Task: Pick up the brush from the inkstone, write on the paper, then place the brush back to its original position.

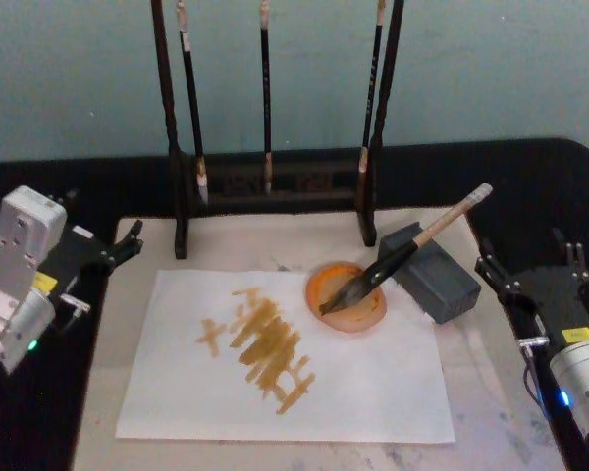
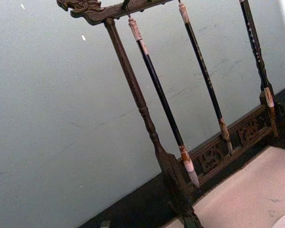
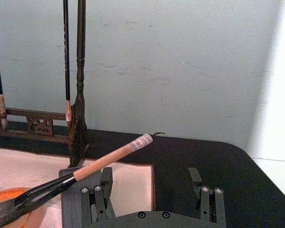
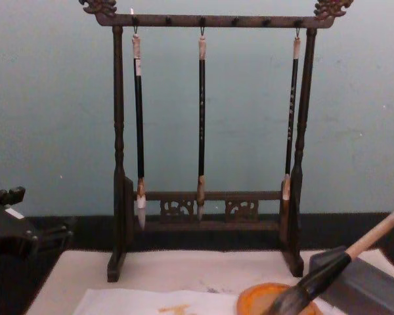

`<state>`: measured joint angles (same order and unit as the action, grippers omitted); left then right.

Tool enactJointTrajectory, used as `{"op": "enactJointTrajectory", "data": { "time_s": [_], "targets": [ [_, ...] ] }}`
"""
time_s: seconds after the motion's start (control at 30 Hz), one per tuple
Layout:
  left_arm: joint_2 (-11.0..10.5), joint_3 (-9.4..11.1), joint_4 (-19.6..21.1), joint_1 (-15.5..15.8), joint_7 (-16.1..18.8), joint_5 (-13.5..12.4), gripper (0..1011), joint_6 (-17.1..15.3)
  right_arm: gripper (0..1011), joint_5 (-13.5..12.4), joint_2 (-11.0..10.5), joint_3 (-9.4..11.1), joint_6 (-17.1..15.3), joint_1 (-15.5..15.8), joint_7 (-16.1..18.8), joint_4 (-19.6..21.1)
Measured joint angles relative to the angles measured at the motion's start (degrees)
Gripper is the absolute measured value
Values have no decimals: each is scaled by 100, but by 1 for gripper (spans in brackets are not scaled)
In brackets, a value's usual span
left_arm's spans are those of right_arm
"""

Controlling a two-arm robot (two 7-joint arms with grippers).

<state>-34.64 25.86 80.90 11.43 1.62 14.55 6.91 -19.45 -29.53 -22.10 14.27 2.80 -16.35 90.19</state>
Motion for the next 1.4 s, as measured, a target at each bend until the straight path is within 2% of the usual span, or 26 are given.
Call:
{"op": "enactJointTrajectory", "data": {
  "time_s": [1.4],
  "targets": [
    [0,0,0,0,0,0,1010,0,1000,0,0,0,0,0,0,0]
  ]
}}
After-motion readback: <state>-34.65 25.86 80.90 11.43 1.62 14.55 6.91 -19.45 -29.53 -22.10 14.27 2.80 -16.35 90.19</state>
